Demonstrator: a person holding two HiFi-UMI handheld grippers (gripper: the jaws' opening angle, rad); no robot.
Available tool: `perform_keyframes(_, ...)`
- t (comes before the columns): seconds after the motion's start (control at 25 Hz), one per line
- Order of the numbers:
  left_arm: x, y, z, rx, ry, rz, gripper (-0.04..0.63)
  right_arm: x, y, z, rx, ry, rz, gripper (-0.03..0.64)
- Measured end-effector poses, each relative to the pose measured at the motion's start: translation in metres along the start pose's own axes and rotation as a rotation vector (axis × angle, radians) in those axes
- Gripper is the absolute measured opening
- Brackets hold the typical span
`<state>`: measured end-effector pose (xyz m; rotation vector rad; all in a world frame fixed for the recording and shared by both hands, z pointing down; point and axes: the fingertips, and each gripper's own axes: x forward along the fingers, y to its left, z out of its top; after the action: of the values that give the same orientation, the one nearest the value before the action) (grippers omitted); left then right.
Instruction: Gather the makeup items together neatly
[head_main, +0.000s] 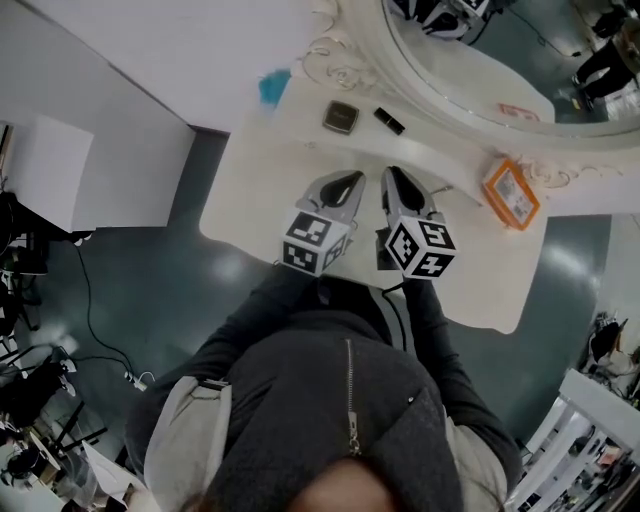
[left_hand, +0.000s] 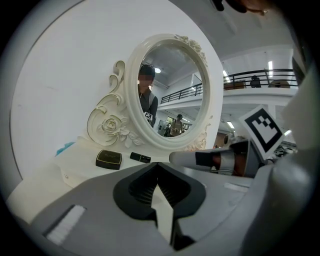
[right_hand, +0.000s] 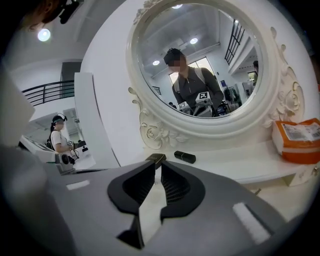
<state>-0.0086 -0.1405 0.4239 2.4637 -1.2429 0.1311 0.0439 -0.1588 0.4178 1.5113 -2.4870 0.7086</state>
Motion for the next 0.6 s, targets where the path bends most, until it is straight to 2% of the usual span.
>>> perform_keyframes(0.32,0.007,0.016,0.002,-0.008,0.017,0.001,0.009,0.024,-0.013,0.021,-0.077,0.03,0.004,0.097)
perform_keyframes(0.52,0.018,0.022,0.003,-0.004,0.03,-0.005,0.009,0.038,-0.022,0.02,-0.092,0.092,0.028,0.161)
perform_keyframes(0.6,0.022,0.025,0.004,-0.004,0.033,-0.005,0.009,0.043,-0.027,0.021,-0.115,0.112,0.032,0.166)
